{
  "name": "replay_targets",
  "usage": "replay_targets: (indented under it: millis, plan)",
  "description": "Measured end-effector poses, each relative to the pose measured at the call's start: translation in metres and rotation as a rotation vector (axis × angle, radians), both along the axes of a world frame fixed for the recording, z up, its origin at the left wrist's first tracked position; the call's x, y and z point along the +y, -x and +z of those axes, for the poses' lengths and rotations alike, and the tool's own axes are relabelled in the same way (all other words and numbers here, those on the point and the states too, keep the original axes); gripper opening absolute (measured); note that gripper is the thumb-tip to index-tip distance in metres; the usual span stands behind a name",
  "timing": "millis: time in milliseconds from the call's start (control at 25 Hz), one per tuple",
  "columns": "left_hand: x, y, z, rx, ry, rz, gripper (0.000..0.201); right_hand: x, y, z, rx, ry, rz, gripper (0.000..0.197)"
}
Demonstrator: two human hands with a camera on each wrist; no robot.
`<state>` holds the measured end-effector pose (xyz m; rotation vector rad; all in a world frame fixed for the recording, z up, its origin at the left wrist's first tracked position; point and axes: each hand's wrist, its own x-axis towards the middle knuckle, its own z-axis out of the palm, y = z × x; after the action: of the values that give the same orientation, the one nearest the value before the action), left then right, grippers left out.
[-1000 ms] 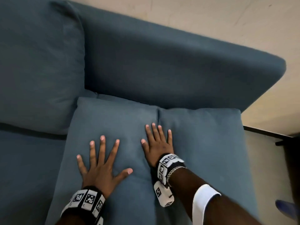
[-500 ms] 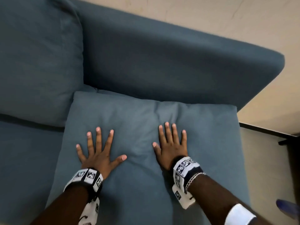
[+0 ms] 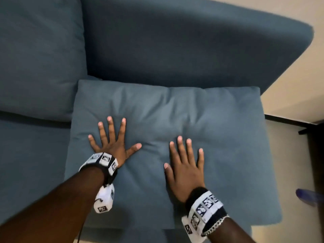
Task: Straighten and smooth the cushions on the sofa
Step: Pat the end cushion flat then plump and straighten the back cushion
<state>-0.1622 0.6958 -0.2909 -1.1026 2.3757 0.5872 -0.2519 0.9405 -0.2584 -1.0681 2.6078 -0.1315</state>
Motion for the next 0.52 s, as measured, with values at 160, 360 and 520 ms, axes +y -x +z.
replay_targets:
  millis: [160, 360, 520]
  plan:
    - [-0.003, -0.001, -0.01, 0.078, 0.024, -0.023, 0.108, -0.003, 0.0, 0.07, 0.162, 0.713, -0.306, 0.072]
    - [0.001, -0.014, -0.018, 0.157, 0.031, -0.04, 0.109, 0.012, -0.068, -0.036, 0.195, 0.119, -0.157, 0.07]
    - [0.0, -0.018, -0.01, 0.209, 0.06, -0.036, 0.106, 0.011, -0.078, 0.012, 0.176, 0.526, -0.339, 0.064]
